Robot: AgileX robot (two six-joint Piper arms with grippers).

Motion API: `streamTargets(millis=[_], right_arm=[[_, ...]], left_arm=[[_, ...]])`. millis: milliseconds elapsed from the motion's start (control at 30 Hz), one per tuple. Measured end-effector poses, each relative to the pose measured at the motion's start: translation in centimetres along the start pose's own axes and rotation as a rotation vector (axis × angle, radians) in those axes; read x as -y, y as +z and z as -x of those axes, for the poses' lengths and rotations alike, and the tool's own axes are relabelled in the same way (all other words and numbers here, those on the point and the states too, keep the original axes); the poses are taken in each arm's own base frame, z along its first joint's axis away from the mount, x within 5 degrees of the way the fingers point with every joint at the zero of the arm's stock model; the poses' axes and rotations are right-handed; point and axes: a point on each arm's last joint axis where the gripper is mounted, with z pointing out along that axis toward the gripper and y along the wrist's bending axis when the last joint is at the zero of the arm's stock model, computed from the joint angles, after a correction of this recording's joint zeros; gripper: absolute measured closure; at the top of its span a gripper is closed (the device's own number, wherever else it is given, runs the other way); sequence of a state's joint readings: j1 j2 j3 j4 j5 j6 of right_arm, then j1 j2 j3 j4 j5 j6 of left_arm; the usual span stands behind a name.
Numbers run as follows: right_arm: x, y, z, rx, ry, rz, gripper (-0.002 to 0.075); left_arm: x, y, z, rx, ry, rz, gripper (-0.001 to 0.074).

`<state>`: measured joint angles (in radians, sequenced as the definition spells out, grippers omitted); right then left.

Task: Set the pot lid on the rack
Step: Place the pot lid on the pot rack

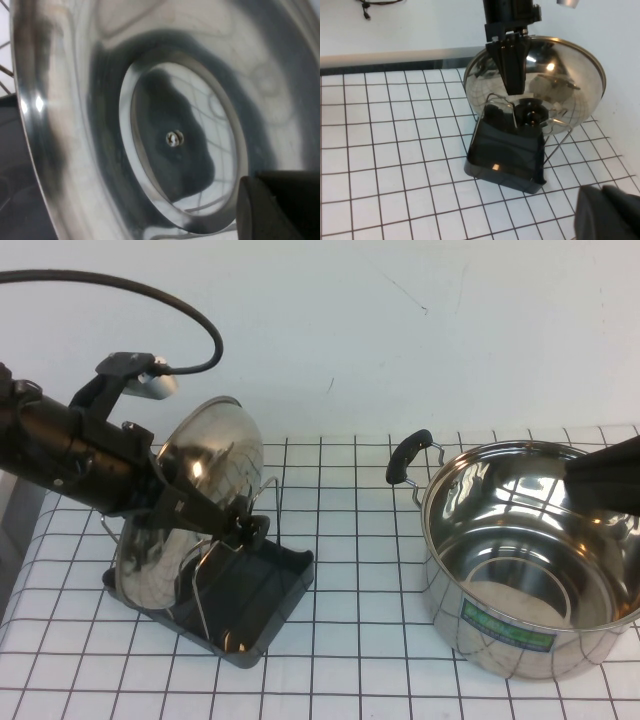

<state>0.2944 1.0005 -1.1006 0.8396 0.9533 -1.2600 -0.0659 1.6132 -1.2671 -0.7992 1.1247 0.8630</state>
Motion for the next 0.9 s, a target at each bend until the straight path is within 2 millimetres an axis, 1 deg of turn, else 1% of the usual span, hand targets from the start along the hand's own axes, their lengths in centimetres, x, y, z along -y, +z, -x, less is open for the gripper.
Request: streamTargets(millis=[100,167,333,433,533,700,900], right_arm=[[0.0,0.0,0.0,0.000,-0.004,0.000,0.0727],[0.0,0.0,0.0,0.000,-0.004,0.000,0.0727],[0.0,0.0,0.0,0.000,-0.004,0.000,0.0727],[0.0,0.0,0.0,0.000,-0.004,0.000,0.0727],[0.0,0.0,0.0,-0.001,-0.009,0.000,0.0727],[0.0,0.0,-0.1,-0.010,-0.017,-0.003,0.0727],[0.0,0.0,-0.1,-0.011,-0.018,-0.002,0.0727]], left_arm=[[0.0,0.1,0.2,0.024,-0.017,-0.010,0.0619],[0.0,0.1,0.4,0.043,-0.027,-0.015,0.0591],[0.1,0.1,0.6,0.064,-0.036,-0.024,0.0421],[0.0,0.1,0.5,0.054,-0.027,-0.014,0.0374],[-0.1,-0.3,0.8,0.038,0.009,0.021,0.0364],[0.0,-1.5,1.9,0.047,0.058,0.069,0.0359],[0.3,-2.8,3.1,0.060,0.063,0.114,0.0359]])
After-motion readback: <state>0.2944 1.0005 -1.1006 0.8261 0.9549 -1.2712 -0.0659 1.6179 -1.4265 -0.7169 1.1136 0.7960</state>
